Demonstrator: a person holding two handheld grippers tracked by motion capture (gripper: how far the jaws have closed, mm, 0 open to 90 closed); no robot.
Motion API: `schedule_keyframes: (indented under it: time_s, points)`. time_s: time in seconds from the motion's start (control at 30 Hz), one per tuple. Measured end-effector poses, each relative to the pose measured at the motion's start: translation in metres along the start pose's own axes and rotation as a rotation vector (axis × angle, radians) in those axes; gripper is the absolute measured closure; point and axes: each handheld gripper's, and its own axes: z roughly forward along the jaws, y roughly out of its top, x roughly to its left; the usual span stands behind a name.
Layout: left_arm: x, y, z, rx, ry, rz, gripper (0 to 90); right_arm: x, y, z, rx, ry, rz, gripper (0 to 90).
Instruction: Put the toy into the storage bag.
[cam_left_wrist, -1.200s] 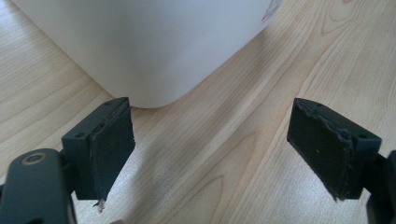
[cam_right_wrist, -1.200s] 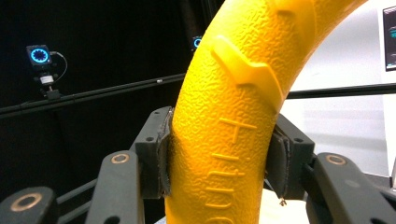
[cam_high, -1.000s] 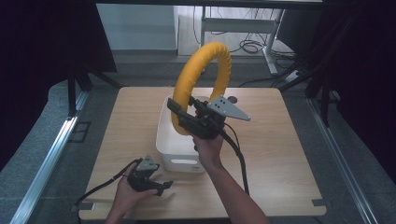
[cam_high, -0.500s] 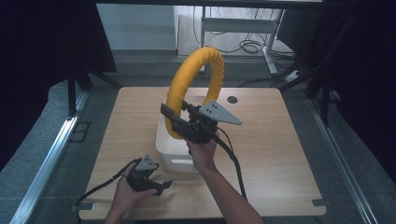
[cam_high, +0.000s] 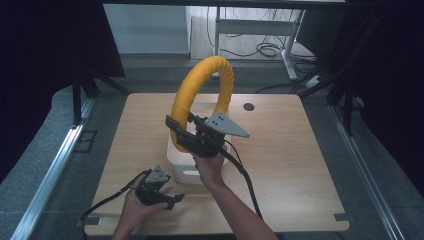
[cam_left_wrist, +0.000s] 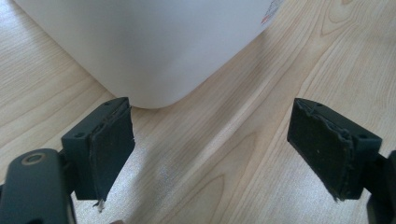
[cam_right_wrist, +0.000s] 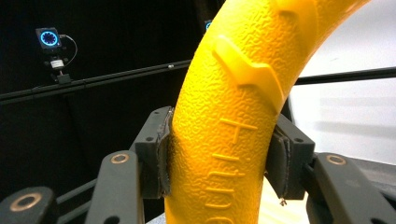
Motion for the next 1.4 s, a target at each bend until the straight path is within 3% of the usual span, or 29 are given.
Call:
schedule_keyframes:
  time_s: [0.27, 1.1, 1.4]
  points:
    - [0.0, 0.0, 0.002, 0.004, -0.004, 0.0, 14.9, -0.001, -0.007, 0.001, -0.002, -0.003, 0.018, 47.7]
    - [0.0, -0.001, 0.003, 0.008, -0.009, 0.003, 14.8, -0.008, -0.036, 0.007, 0.06, -0.031, 0.045, 47.6]
    - [0.0, -0.001, 0.004, 0.011, -0.01, 0.006, 14.8, -0.007, -0.044, 0.009, 0.072, -0.034, 0.037, 47.5]
